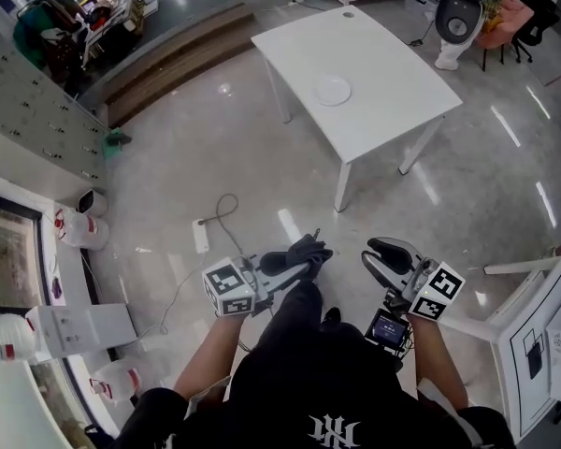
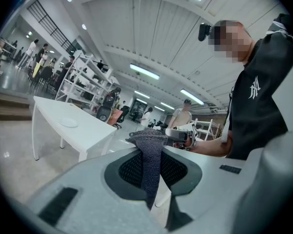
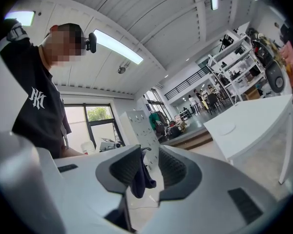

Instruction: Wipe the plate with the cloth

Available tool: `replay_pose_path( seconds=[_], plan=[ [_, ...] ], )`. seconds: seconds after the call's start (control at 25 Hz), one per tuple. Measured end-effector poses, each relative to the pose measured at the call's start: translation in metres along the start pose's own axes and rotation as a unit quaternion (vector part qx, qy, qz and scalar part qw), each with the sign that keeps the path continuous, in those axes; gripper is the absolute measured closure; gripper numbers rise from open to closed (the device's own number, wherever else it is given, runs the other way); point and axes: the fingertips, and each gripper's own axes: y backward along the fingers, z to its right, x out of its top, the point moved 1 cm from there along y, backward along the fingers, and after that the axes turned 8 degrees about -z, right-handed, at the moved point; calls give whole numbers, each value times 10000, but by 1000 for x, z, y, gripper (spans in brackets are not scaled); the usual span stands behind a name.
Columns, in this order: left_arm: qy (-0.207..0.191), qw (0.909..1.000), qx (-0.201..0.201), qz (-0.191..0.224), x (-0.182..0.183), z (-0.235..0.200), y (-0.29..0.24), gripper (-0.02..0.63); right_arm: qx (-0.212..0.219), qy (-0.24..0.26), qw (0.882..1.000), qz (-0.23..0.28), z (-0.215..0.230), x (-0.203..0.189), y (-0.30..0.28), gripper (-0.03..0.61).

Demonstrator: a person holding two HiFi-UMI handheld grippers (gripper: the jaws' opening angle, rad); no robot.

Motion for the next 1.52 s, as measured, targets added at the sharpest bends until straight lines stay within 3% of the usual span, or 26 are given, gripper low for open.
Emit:
replay_pose_path(
  seconds=[0.48,0.8,1.08,1.52],
  plan=[
    [128,9997,-95,195,57,-154,18,563,-266,150,9993,-228,91,70,-105,491],
    [244,9992,-232,210,78,-226,19,563,-515,39,9986,-136,136,101,-148,491],
    [316,9991,-238,157,100,-275,-18,563,-488,-136,9985,-191,199,116,-157,491],
    [491,9988,40,-77,147,-369,-114,563,20,-458,9984,-337,343,164,-163,491]
  ],
)
